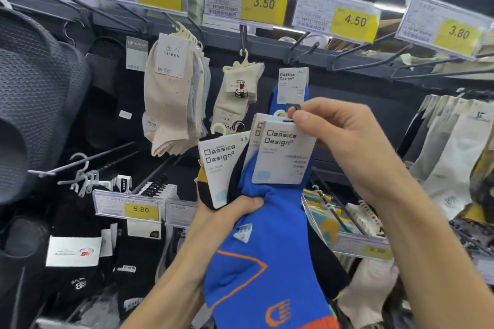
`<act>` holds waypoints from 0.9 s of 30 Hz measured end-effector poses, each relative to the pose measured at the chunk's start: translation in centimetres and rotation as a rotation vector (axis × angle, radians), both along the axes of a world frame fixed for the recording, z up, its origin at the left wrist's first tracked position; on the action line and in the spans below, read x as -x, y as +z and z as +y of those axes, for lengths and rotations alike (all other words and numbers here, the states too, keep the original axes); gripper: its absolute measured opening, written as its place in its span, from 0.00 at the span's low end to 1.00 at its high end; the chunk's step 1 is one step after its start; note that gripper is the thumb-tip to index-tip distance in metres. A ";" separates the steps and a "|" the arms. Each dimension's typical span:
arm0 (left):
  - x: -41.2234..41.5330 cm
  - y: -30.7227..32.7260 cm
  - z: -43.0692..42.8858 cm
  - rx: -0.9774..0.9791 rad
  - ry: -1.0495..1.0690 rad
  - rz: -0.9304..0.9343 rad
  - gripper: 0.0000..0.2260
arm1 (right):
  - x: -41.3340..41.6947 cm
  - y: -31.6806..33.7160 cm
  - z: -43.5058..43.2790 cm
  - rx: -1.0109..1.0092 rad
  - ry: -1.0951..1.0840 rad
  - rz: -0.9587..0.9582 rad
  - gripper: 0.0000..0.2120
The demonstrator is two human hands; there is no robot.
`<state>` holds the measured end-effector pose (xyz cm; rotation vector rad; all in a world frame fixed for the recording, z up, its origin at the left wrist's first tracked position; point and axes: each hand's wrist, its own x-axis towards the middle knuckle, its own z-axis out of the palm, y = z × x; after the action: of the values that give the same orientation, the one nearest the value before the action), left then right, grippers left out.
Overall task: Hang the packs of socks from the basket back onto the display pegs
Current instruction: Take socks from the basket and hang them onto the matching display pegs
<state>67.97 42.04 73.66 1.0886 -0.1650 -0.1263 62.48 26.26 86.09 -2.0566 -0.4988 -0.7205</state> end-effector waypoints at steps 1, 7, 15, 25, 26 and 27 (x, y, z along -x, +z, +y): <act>-0.1 -0.1 0.0 0.000 0.007 -0.008 0.26 | -0.1 0.5 -0.2 0.037 0.011 0.008 0.06; -0.5 0.0 0.2 0.023 -0.026 -0.068 0.29 | -0.1 2.6 -0.3 0.201 0.044 0.075 0.05; -0.3 0.4 0.3 -0.014 -0.068 -0.147 0.44 | -0.8 3.2 0.3 0.247 -0.016 0.063 0.03; -1.3 0.4 0.3 -0.060 -0.191 -0.049 0.43 | -1.1 2.6 0.6 0.167 -0.052 0.089 0.05; -1.4 0.2 0.0 -0.028 -0.207 -0.027 0.43 | -1.2 2.5 0.7 0.147 -0.057 0.097 0.05; -1.2 0.3 -0.3 0.015 -0.211 -0.014 0.40 | -1.3 2.4 0.7 0.121 -0.061 0.108 0.06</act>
<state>69.21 41.77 73.99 1.0559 -0.2933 -0.3067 63.77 27.00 88.46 -2.2185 -0.4286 -0.6239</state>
